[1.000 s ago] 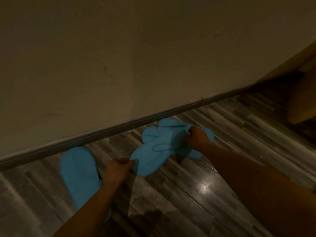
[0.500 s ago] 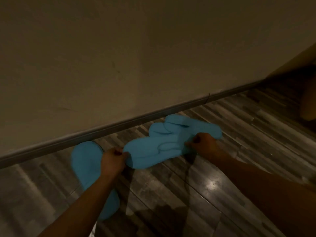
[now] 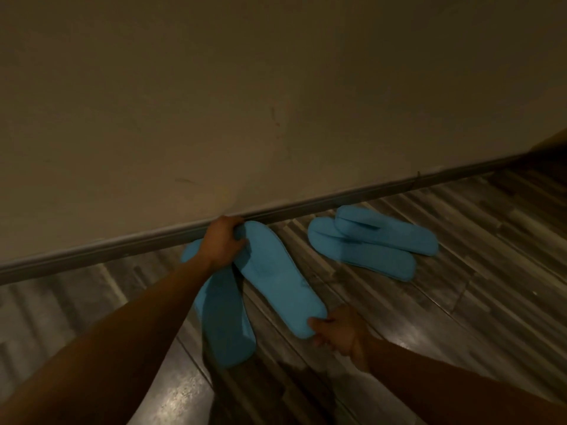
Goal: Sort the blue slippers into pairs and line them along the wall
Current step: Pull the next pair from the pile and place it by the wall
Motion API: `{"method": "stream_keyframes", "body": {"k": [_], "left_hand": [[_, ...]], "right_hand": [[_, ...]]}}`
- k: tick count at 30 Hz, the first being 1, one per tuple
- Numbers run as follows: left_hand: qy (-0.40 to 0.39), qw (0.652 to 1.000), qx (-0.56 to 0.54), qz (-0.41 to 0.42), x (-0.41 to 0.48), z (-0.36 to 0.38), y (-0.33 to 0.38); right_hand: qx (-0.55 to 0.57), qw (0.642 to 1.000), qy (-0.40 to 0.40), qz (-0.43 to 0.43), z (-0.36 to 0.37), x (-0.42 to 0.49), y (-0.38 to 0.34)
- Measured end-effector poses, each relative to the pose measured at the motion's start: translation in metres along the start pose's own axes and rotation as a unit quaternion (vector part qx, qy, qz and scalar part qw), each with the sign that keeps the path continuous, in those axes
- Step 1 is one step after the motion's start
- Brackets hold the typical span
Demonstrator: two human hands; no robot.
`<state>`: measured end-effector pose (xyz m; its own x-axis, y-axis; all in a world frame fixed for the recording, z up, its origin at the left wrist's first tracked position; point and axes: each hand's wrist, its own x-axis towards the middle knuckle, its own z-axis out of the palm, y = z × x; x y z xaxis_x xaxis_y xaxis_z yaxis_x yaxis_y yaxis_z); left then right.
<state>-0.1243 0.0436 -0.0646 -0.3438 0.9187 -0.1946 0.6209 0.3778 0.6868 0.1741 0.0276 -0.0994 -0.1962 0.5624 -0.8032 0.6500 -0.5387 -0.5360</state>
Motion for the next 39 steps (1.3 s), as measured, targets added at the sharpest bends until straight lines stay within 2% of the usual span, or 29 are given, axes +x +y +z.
{"method": "stream_keyframes", "body": {"k": [7,16,20,22,24,27,31,34,39], "left_hand": [[0.001,0.999,0.036,0.041,-0.005,0.013,-0.013],[-0.027,0.996,0.082,0.029,-0.010,0.034,-0.038],[0.012,0.995,0.098,0.036,-0.014,0.036,-0.038],[0.048,0.993,0.099,0.039,-0.016,0.036,-0.033],[0.063,0.993,0.086,0.048,-0.013,0.037,-0.025],[0.060,0.995,0.064,0.056,0.000,0.038,-0.001],[0.044,0.999,0.006,-0.004,0.028,0.048,0.042],[0.011,0.998,-0.025,-0.058,0.043,0.063,0.078],[-0.041,0.993,0.004,-0.108,0.062,0.102,0.107]], "right_hand": [[0.038,0.999,0.014,0.036,0.036,-0.004,0.010],[0.030,0.999,0.008,0.036,0.046,-0.003,0.011],[-0.015,0.998,-0.031,0.051,0.029,-0.010,0.009],[0.003,0.998,-0.032,0.051,0.009,-0.014,0.004],[-0.020,0.999,0.006,0.032,-0.024,-0.018,-0.005],[-0.118,0.986,0.113,-0.006,-0.085,-0.014,-0.013],[-0.068,0.969,0.235,-0.033,-0.156,0.005,-0.010],[-0.041,0.956,0.286,-0.038,-0.189,0.015,-0.009],[0.006,0.941,0.338,-0.033,-0.209,0.036,-0.006]]}}
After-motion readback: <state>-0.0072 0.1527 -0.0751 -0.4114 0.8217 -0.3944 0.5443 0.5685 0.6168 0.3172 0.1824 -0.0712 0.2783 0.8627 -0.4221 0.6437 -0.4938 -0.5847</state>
